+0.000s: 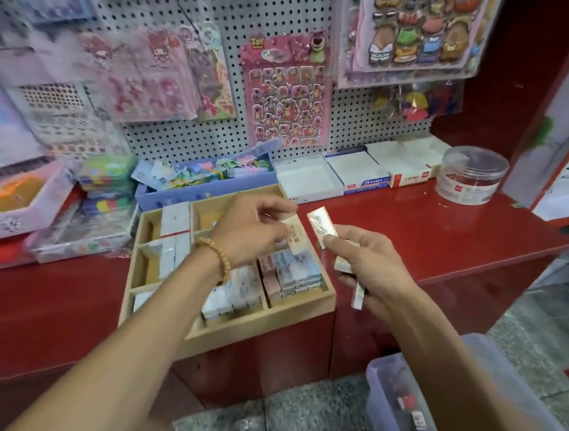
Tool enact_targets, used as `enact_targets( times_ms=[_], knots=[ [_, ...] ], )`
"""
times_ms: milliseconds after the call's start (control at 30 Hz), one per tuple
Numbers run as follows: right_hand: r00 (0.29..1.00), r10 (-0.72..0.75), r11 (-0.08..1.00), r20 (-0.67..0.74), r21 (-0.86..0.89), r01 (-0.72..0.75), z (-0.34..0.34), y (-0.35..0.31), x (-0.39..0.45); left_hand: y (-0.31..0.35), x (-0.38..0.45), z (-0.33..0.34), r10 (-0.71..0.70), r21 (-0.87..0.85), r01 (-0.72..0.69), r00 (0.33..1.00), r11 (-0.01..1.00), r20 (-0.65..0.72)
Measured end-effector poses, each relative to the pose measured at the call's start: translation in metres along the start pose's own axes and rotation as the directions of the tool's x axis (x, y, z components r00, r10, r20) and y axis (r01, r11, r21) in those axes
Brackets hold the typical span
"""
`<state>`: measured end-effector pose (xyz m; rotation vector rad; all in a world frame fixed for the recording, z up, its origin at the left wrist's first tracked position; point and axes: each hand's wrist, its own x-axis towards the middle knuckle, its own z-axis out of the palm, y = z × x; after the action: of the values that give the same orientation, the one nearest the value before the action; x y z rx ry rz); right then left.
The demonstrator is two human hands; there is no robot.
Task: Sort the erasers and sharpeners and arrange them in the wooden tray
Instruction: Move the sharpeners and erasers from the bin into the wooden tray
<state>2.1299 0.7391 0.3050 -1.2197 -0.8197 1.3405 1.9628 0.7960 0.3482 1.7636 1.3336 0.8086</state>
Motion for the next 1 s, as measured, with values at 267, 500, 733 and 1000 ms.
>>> enact_targets(
  times_ms=[267,500,733,1000],
  knots=[
    [0.999,-0.037,0.962,-0.014,-0.272,0.032,-0.005,-0.002,0.044,-0.041,0.067,-0.03,0.026,0.563,-0.056,0.998,0.824,0.062],
    [1.0,-0.009,0.959,-0.014,-0.285,0.005,-0.012,0.008,0.06,-0.064,0.09,-0.009,0.064,0.68,-0.125,0.991,0.722,0.115],
    [0.998,0.006,0.961,0.056,-0.276,0.01,-0.014,0.011,0.057,-0.072,0.089,-0.011,0.133,0.716,-0.158,0.987,0.68,0.091],
    [0.986,-0.015,0.951,0.165,-0.302,0.065,0.007,0.003,0.056,-0.049,0.08,-0.027,0.083,0.192,-0.076,0.996,0.978,-0.03]
  ],
)
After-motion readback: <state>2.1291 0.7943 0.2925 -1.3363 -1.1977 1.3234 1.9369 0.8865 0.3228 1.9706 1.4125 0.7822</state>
